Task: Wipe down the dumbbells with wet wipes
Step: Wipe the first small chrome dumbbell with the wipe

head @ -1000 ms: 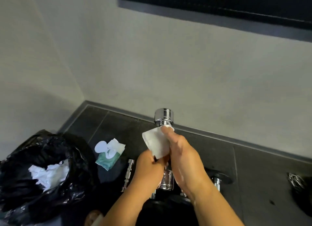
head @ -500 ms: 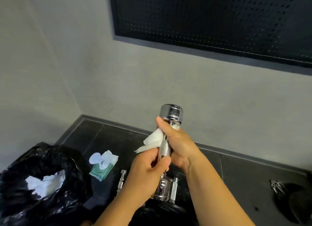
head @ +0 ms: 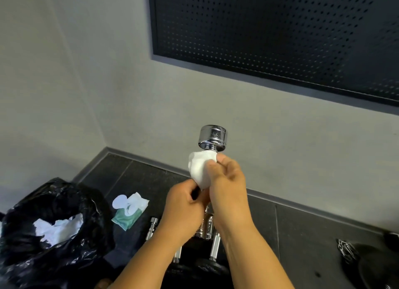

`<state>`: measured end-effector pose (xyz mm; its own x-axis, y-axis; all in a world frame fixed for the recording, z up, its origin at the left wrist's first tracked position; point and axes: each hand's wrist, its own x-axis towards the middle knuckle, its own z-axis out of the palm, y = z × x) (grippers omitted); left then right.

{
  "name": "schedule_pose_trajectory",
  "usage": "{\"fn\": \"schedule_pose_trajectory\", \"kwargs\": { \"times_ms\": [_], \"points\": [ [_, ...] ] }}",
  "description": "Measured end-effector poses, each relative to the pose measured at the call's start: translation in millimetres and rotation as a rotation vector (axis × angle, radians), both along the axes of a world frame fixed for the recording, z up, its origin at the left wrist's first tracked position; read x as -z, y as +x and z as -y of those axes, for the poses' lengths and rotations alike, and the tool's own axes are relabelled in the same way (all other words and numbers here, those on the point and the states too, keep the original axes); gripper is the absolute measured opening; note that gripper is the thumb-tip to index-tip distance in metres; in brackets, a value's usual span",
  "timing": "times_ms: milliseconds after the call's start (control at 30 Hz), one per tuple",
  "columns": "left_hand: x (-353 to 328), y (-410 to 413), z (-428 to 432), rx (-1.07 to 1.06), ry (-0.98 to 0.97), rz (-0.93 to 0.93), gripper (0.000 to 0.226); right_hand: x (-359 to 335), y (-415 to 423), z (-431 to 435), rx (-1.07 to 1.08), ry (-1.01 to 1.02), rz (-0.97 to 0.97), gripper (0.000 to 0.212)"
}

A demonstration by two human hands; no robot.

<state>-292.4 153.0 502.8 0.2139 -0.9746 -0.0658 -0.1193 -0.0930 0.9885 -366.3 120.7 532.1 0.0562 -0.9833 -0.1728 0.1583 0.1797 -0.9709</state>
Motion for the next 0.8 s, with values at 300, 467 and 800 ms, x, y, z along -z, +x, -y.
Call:
{"fn": "schedule_pose_trajectory", "kwargs": {
  "times_ms": [300, 467, 800],
  "points": [
    [-7.1, 14.3, -7.4, 0.201, -0.017, -0.126, 0.016, -9.1, -8.0, 31.7, -0.265, 0.294, 0.395, 0.026],
    [-2.6, -4.5, -7.9, 0.012, -0.078, 0.168, 0.032, -10.8, 5.8, 35.8, 0.062, 0.269, -0.130, 0.022],
    [-7.5, 12.5, -7.1, 0.247, 0.118, -0.373, 0.022, -7.9, -15.2, 44.4, -0.342, 0.399, 0.471, 0.027]
  ]
}}
